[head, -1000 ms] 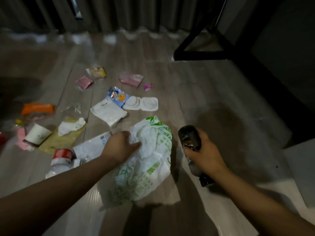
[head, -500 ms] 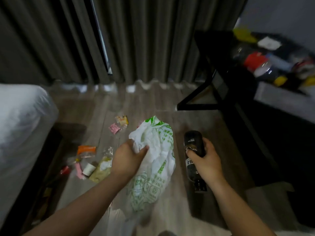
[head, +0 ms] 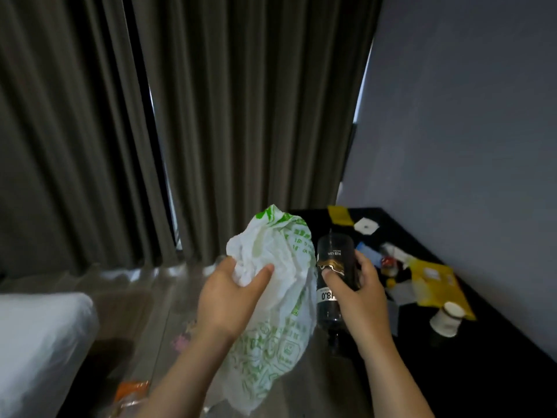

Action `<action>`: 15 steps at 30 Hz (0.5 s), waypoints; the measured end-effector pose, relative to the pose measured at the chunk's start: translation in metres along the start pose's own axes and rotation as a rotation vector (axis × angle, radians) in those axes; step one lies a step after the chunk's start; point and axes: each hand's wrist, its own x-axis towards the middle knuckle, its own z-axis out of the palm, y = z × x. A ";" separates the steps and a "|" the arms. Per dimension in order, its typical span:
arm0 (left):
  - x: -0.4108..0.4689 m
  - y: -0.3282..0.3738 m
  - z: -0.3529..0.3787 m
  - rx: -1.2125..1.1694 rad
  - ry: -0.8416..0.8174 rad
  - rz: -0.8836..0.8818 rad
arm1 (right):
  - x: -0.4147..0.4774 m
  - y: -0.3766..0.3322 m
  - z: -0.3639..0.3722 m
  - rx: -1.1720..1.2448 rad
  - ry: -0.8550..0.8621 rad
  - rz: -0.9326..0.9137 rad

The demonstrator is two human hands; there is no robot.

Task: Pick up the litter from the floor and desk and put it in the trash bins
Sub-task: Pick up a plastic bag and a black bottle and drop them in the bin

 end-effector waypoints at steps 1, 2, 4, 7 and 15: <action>-0.010 0.018 0.001 -0.036 -0.005 0.016 | -0.005 -0.016 -0.010 0.019 0.016 -0.024; -0.019 0.034 0.004 -0.070 -0.007 0.033 | -0.010 -0.031 -0.019 0.032 0.030 -0.050; -0.037 0.060 0.009 -0.125 -0.002 0.067 | -0.019 -0.056 -0.042 0.039 0.055 -0.108; -0.054 0.093 0.019 -0.173 -0.021 0.116 | -0.031 -0.088 -0.076 0.017 0.094 -0.185; -0.067 0.145 0.029 -0.289 -0.072 0.242 | -0.065 -0.141 -0.133 0.007 0.264 -0.349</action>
